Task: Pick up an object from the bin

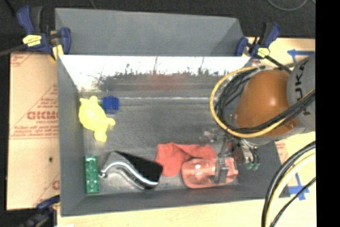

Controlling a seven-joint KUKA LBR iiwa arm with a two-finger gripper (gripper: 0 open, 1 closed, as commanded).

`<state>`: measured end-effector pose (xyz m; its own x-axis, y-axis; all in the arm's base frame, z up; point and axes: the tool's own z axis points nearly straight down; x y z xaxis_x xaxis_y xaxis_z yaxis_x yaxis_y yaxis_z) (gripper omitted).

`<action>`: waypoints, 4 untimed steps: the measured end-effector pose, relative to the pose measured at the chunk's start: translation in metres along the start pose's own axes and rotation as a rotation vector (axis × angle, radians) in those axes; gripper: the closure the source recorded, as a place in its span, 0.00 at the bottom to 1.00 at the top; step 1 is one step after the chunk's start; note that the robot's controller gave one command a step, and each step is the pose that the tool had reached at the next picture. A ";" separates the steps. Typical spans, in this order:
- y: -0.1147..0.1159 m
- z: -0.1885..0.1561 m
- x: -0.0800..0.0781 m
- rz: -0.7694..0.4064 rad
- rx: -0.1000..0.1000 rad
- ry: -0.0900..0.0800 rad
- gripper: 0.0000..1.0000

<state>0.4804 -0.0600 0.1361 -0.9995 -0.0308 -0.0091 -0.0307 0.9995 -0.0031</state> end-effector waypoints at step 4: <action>0.008 0.023 0.002 0.236 0.005 0.003 1.00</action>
Offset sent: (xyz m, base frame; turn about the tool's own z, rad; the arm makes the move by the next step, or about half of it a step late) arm -0.0010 0.0146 -0.0653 0.2433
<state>0.4789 -0.0517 0.1134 -0.9790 0.2038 -0.0076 0.2039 0.9790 -0.0064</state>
